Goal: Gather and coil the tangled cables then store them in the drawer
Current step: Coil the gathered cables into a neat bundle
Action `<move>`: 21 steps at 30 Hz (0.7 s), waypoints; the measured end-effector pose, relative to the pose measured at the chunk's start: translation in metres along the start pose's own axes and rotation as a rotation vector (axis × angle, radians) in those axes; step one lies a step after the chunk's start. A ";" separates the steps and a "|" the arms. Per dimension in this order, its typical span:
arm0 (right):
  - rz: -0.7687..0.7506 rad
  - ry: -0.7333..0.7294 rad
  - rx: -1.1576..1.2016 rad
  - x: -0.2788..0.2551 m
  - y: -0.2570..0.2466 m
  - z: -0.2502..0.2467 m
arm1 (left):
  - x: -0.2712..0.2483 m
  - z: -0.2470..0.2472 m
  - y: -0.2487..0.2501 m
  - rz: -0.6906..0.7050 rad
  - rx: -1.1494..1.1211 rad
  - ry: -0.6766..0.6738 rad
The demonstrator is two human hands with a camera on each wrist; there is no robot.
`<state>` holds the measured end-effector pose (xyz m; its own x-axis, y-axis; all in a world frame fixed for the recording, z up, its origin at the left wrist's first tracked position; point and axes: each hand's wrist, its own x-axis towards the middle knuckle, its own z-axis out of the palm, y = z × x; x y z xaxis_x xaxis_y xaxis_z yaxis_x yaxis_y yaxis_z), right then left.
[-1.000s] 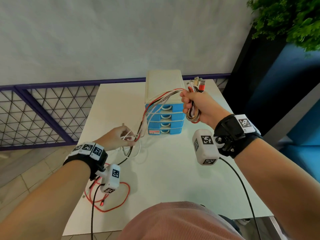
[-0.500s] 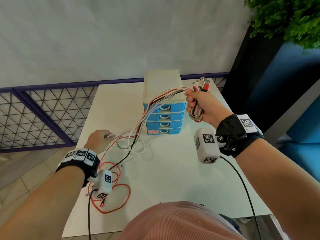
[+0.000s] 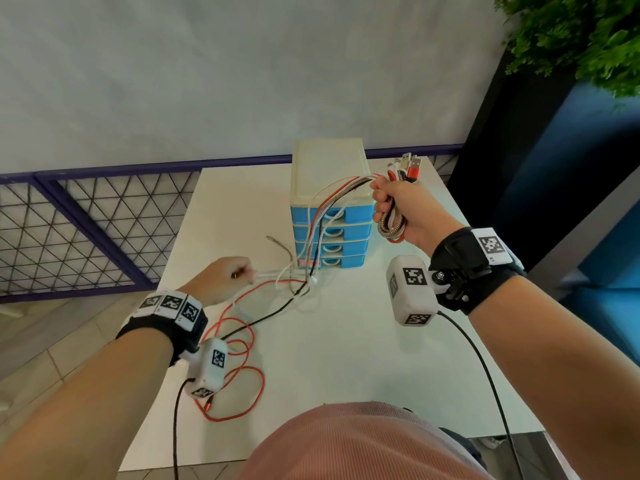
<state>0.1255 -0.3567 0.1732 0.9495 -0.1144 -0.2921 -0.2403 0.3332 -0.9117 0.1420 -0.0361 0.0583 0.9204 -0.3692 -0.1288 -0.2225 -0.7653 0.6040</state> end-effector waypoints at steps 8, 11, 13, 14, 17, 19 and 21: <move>0.022 -0.033 -0.008 -0.005 0.005 0.002 | -0.006 0.018 -0.013 -0.119 0.228 -0.142; 0.038 -0.078 -0.015 -0.007 0.008 0.008 | -0.001 0.020 0.002 -0.132 0.049 -0.038; 0.035 -0.093 -0.024 -0.008 0.007 0.010 | 0.005 0.023 0.015 -0.145 -0.109 -0.014; 0.032 -0.097 -0.028 -0.008 0.006 0.012 | 0.008 0.024 0.023 -0.192 -0.212 -0.033; 0.022 -0.102 -0.037 -0.008 0.004 0.013 | 0.014 0.026 0.038 -0.378 -0.345 -0.120; 0.023 -0.101 -0.040 -0.009 0.003 0.015 | 0.013 0.029 0.041 -0.360 -0.124 -0.115; 0.024 -0.102 -0.039 -0.010 0.003 0.015 | 0.007 0.034 0.042 -0.305 0.176 -0.007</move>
<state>0.1185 -0.3402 0.1778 0.9585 -0.0107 -0.2849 -0.2689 0.2981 -0.9159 0.1282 -0.0884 0.0561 0.9509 -0.1133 -0.2881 0.0094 -0.9197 0.3925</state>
